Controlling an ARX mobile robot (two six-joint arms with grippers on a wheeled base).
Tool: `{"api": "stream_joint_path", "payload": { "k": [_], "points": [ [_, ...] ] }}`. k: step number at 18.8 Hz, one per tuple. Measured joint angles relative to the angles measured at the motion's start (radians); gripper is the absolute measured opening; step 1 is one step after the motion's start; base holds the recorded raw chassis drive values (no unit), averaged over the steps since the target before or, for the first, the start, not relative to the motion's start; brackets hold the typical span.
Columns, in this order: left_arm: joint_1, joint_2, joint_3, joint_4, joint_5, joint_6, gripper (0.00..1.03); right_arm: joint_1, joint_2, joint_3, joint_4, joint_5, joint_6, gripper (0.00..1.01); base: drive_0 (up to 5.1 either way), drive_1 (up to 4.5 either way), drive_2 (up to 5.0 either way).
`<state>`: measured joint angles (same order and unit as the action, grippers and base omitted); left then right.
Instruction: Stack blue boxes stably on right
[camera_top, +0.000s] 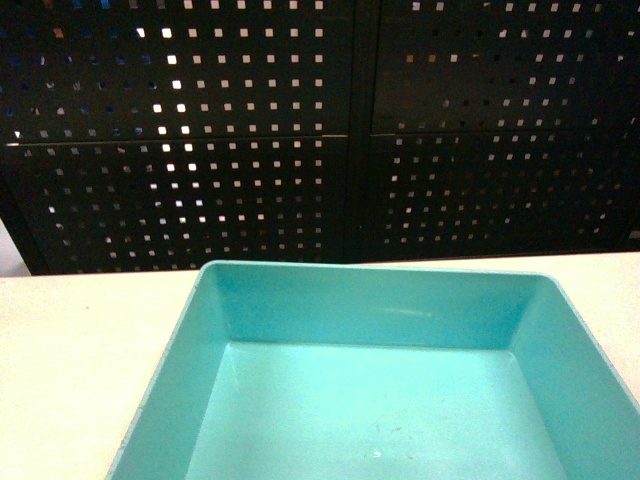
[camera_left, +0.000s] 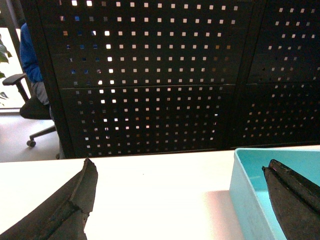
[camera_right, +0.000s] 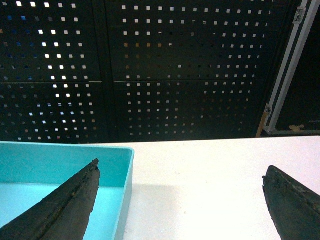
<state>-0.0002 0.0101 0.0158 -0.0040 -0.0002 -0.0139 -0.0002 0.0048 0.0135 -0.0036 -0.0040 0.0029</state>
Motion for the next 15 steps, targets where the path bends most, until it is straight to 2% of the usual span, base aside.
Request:
{"api": "stream_joint_path", "payload": {
  "k": [15],
  "points": [
    [0.0,0.0,0.0,0.0,0.0,0.0,0.98,0.0,0.0,0.0,0.0,0.0,0.0,0.98,0.0,0.0,0.0]
  ]
}}
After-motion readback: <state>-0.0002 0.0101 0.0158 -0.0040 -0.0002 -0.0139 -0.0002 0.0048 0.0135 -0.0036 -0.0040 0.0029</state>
